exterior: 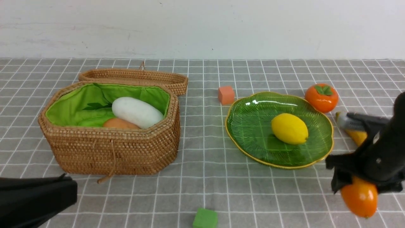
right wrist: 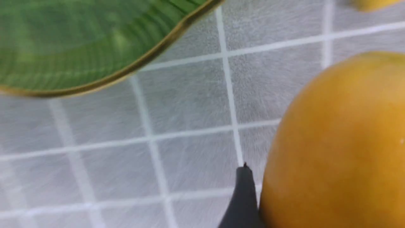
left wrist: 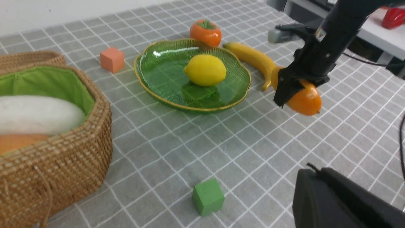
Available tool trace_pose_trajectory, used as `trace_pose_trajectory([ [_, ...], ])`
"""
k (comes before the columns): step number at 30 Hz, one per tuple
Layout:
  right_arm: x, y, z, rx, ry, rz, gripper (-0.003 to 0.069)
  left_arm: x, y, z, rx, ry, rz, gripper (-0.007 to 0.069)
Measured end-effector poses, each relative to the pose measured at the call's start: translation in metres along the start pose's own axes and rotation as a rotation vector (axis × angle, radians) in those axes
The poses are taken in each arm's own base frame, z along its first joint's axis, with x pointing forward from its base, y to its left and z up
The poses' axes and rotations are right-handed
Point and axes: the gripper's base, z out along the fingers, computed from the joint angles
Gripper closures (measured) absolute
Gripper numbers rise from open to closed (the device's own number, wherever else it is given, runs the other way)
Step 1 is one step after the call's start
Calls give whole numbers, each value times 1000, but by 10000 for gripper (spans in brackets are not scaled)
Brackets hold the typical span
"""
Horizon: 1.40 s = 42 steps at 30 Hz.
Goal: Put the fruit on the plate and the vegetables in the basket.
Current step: Use the right arm to grab a mango and put it into the right plate, then use the right arm to grab a banana and put it into the right plate
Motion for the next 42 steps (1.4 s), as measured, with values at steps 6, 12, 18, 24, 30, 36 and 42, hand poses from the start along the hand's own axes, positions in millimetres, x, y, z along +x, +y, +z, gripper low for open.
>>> trace_pose_trajectory([
  [6, -35, 55, -72, -213, -277, -232, 134, -5, 0, 0, 5, -55, 0, 638],
  [12, -70, 107, -37, -321, -287, -436, 134, -6, 0, 5, 3, -50, -1, 638],
  [18, -97, 117, 27, -297, -222, -440, 134, -6, 0, 6, 3, -54, -1, 638],
  [24, -107, 122, 44, -289, -227, -448, 134, -7, 0, 6, 4, -56, -12, 638],
  [30, -107, 121, 44, -273, -230, -467, 46, -7, 0, 6, 4, -56, -13, 638],
  [36, -105, 120, 21, -275, -236, -487, -8, -7, 0, 6, 5, -56, -16, 638],
  [42, -105, 88, -39, -188, -265, -457, 109, -7, -1, 6, 7, -55, -19, 638],
])
